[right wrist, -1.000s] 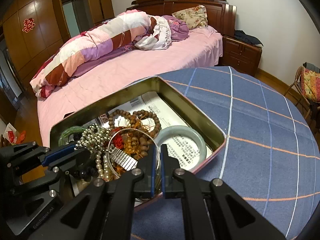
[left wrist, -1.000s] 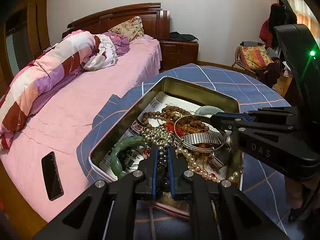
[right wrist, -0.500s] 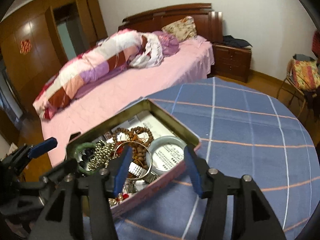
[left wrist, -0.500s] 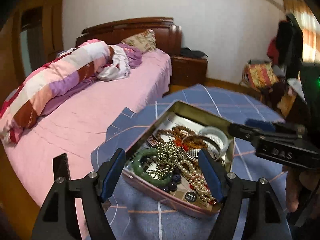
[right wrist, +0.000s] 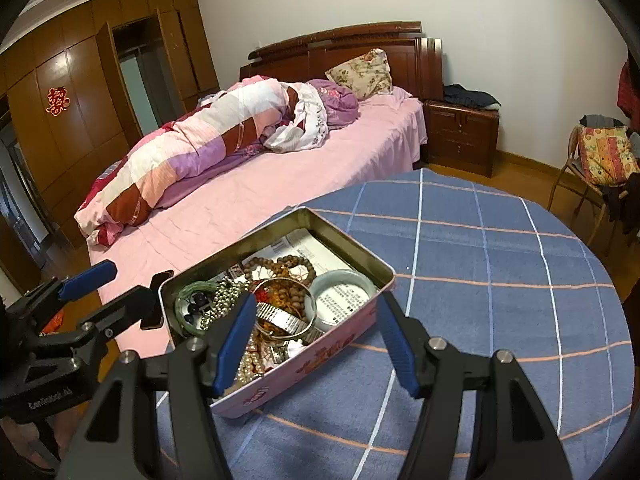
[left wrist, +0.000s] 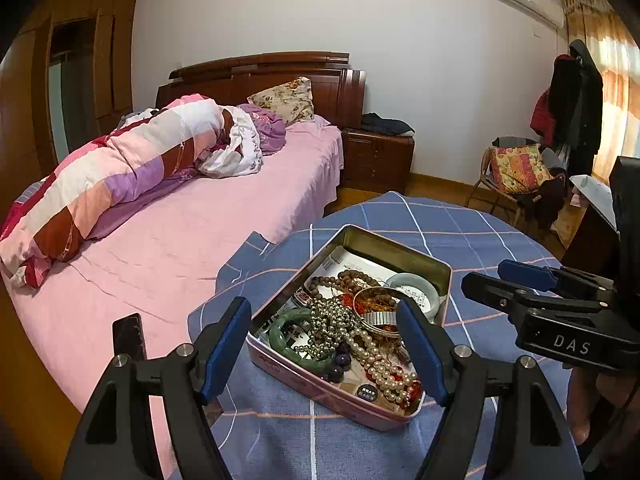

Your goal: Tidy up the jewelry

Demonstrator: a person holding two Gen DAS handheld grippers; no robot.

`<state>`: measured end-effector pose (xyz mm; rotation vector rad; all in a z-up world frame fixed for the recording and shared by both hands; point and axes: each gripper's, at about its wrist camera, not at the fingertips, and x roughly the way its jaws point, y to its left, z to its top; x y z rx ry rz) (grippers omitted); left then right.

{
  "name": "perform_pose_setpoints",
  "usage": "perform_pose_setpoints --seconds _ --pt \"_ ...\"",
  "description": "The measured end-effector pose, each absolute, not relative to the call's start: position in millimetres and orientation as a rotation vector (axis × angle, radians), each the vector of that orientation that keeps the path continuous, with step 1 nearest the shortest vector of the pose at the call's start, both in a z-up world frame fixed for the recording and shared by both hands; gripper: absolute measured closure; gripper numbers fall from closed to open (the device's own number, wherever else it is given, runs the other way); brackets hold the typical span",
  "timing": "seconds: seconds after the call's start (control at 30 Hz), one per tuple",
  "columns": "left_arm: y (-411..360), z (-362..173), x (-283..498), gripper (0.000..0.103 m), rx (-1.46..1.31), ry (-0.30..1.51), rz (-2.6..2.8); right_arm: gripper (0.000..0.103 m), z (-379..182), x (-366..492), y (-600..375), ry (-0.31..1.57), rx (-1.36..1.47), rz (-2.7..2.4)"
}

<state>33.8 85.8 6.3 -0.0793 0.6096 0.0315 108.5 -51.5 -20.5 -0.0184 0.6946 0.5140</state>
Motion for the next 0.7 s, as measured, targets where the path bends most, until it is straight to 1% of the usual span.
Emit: perform_pose_setpoints --seconds 0.7 --pt "89.7 3.4 35.7 0.028 -0.091 0.618 0.040 0.038 -23.7 106.5 -52.5 0.701 -0.015 0.516"
